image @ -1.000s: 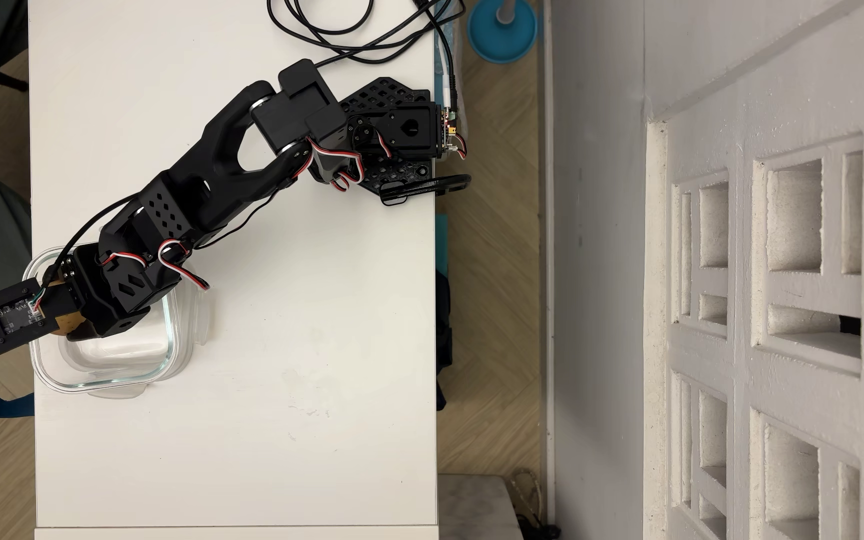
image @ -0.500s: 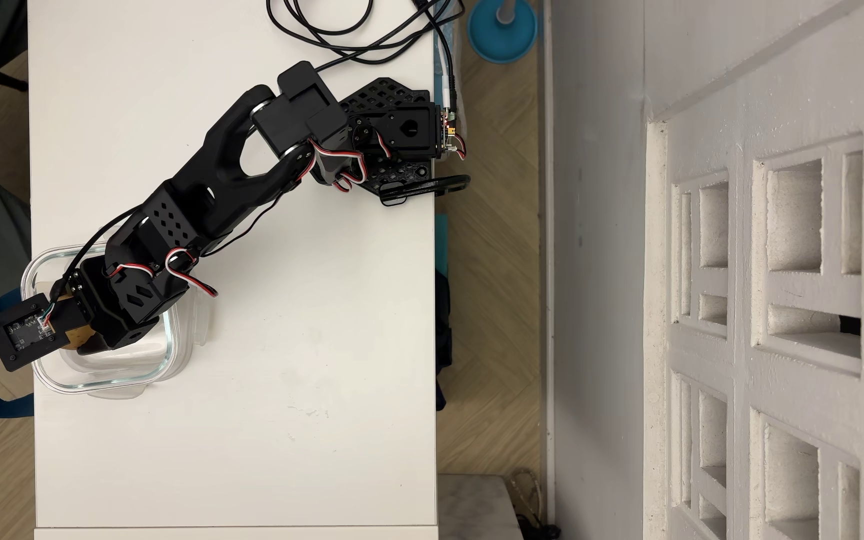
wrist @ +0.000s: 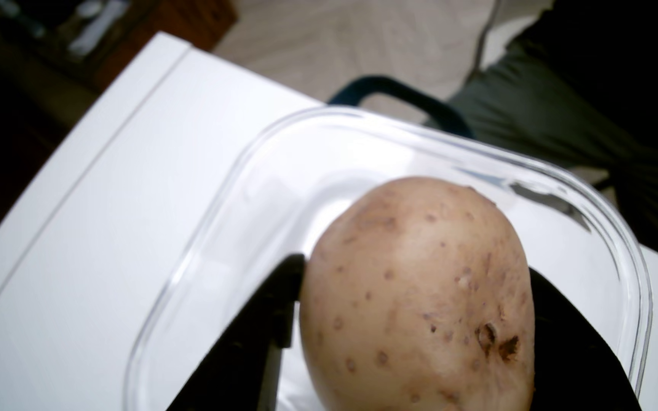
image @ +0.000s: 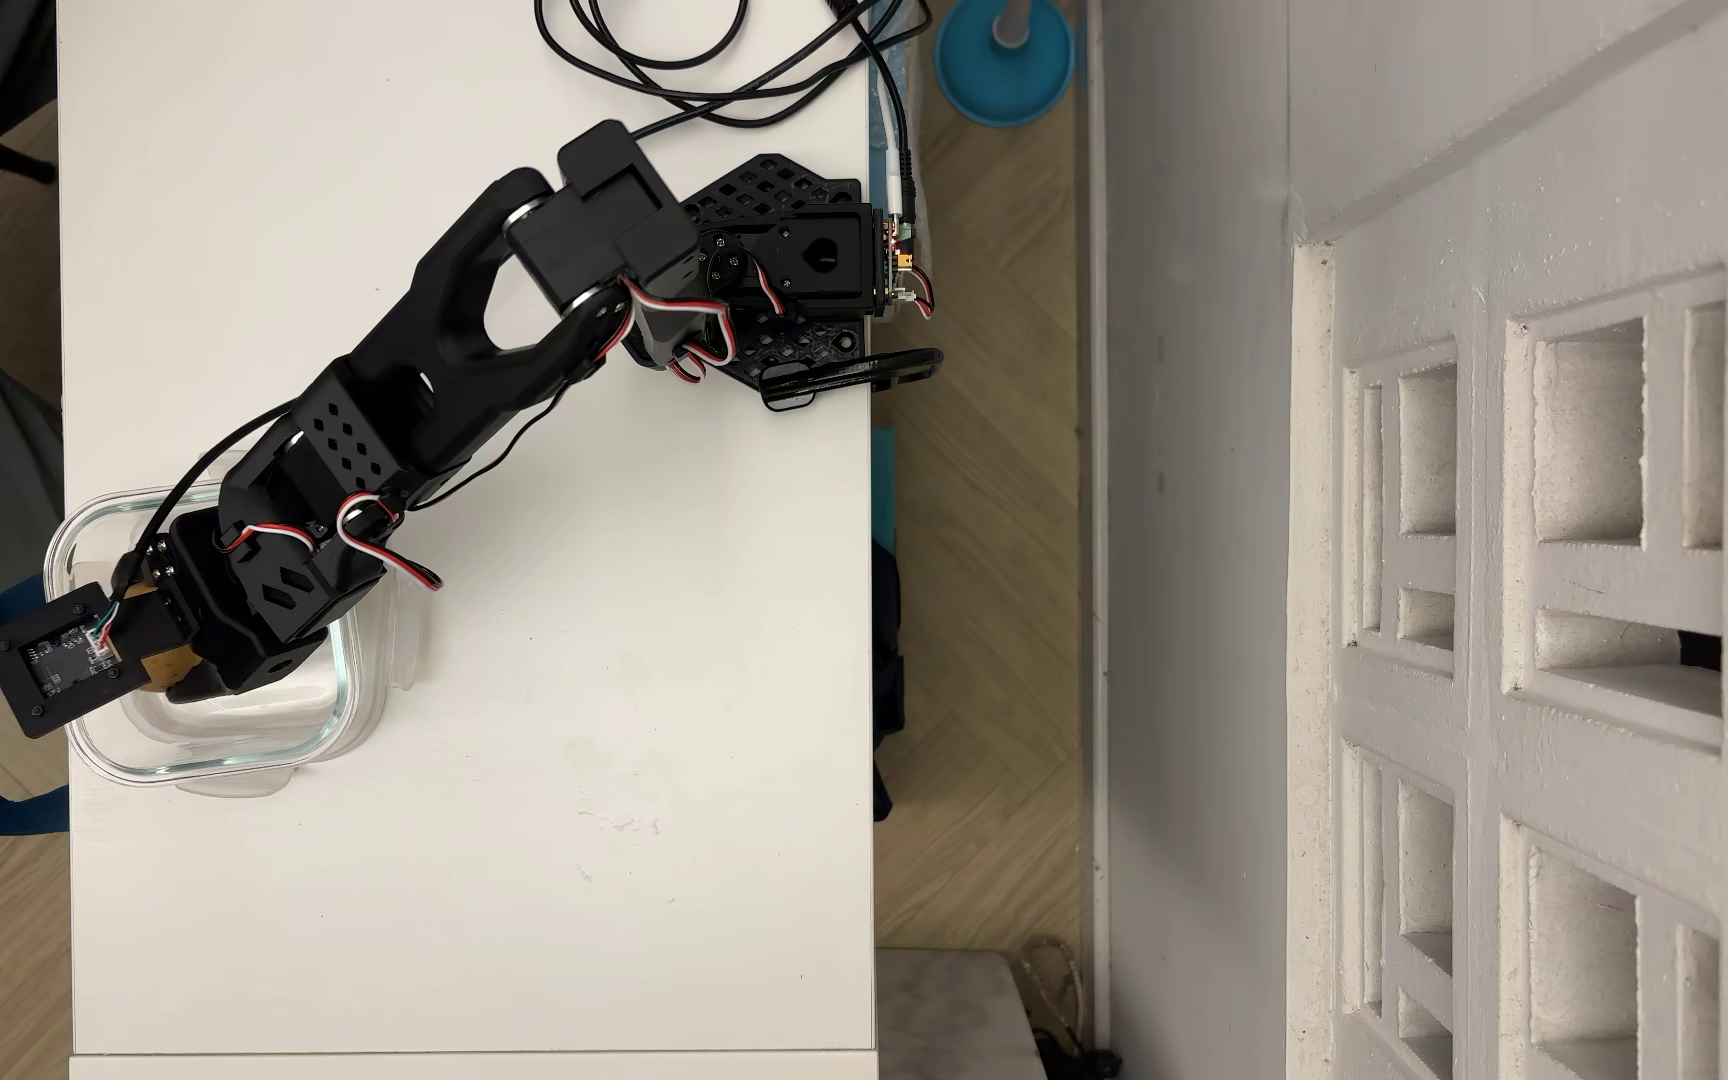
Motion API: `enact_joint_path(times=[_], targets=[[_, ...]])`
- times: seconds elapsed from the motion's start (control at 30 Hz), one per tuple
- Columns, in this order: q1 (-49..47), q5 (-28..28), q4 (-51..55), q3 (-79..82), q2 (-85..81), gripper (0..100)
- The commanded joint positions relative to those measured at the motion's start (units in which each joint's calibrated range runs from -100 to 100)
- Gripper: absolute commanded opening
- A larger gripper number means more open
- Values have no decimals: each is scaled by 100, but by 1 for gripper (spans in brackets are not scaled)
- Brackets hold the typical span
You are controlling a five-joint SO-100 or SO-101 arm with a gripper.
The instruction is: Grab the potato and put it in box
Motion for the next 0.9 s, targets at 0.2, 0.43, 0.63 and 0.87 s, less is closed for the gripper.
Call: enact_joint_path(times=[0.2,0.43,0.63,0.87], targets=[[-94,32,-47,87,-142,51],[-94,32,-47,87,-142,52],[-109,-56,-47,9,-159,43],[-673,-461,-21,-69,-730,38]])
